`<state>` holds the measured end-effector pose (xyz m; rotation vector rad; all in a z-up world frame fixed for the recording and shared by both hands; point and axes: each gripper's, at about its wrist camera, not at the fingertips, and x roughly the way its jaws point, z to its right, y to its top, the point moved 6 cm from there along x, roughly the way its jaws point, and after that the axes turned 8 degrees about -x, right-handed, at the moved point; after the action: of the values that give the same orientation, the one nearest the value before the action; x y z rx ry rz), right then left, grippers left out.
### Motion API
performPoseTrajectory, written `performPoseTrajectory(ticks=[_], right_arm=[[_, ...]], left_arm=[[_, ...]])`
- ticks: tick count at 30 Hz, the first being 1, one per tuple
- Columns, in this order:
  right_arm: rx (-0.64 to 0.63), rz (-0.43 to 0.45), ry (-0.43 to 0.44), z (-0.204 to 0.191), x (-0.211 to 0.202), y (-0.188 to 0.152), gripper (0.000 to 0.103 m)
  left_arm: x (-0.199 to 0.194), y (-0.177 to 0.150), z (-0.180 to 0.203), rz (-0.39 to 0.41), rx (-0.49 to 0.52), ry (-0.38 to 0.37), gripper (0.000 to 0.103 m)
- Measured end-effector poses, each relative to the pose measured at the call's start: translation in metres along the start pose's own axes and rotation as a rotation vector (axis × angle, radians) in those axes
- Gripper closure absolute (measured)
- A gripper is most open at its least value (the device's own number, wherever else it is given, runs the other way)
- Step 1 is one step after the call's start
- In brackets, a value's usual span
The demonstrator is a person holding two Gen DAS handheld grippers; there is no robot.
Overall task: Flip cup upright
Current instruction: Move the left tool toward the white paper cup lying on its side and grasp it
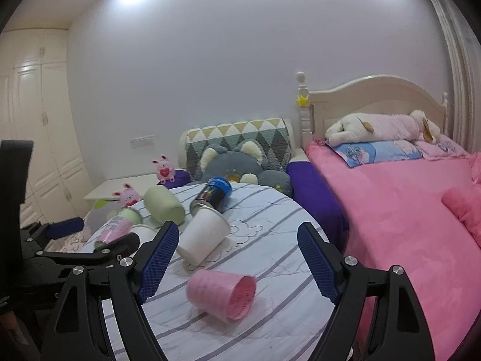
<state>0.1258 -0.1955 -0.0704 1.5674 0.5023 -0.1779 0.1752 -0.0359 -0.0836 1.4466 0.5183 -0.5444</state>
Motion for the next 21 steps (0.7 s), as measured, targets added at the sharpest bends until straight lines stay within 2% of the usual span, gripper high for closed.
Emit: performPoseTrajectory(ticks=[13, 21], right_arm=[[0.071, -0.094, 0.015, 0.030, 0.068, -0.014, 0.020], [0.105, -0.115, 0.027, 0.043, 0.090, -0.021, 0.020]], left_arm=[[0.086, 0.003, 0.031, -0.139, 0.074, 0.046, 0.000], [0.134, 0.000, 0.044, -0.235, 0.121, 0.054, 0.000]])
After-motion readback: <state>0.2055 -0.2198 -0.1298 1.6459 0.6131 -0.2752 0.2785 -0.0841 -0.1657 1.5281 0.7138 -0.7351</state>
